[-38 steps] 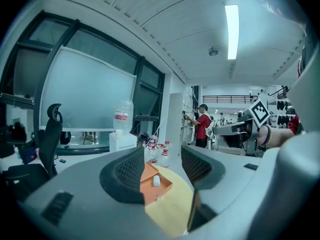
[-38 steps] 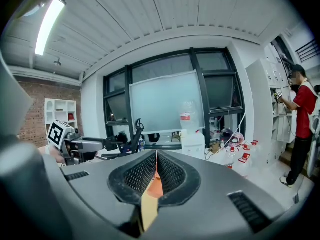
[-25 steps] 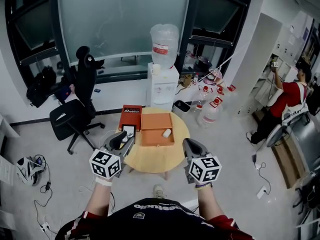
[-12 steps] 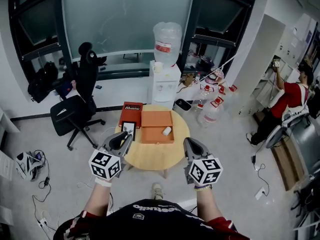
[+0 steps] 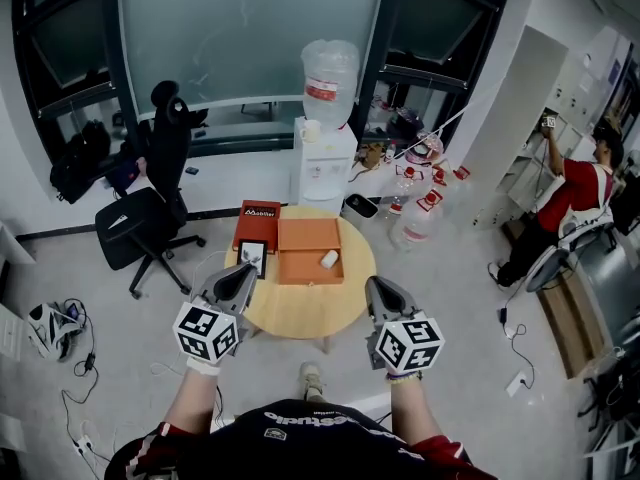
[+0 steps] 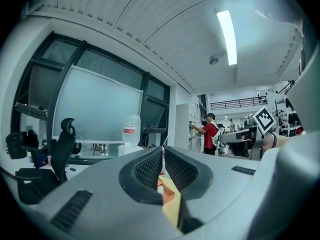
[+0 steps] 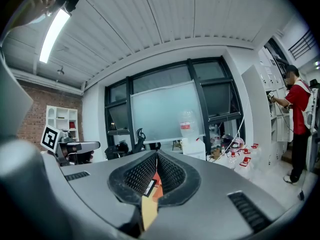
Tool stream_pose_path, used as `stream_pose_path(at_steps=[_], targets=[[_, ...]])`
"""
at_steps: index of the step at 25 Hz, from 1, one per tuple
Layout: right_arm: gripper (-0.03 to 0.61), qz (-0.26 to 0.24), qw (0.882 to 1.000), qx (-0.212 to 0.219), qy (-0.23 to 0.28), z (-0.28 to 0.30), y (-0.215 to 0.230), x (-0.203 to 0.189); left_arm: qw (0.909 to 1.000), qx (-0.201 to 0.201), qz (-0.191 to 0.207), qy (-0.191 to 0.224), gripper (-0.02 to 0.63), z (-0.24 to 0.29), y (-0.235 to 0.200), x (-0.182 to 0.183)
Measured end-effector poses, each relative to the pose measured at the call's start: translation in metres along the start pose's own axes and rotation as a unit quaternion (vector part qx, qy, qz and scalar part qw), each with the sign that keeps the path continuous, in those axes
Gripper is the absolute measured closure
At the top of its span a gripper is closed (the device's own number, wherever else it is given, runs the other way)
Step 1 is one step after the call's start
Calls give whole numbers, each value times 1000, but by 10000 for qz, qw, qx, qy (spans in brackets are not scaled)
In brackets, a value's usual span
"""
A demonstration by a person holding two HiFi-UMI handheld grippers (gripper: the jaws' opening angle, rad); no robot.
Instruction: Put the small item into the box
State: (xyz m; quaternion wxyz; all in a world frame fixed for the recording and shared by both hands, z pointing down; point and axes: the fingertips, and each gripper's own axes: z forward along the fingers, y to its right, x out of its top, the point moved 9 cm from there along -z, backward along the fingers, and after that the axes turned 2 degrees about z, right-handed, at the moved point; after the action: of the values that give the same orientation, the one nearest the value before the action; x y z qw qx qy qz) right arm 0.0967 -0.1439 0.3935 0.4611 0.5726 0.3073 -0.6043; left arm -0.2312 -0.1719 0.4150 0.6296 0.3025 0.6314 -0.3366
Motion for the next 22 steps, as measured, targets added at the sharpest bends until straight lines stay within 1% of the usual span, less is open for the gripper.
stream_pose_path(at_steps=[9,14,22], targets=[[551,-140,9999,-82,46,0,-1,2,9999,20,-34,95,597,-11,-4,2],[552,-287,9996,-35,19,-1,-2,1,9999,43,136,27,597,-8,2,-1],[552,-246,9997,-92,31,-7,7,6,9999,-89,113,17,595,3,11,2]])
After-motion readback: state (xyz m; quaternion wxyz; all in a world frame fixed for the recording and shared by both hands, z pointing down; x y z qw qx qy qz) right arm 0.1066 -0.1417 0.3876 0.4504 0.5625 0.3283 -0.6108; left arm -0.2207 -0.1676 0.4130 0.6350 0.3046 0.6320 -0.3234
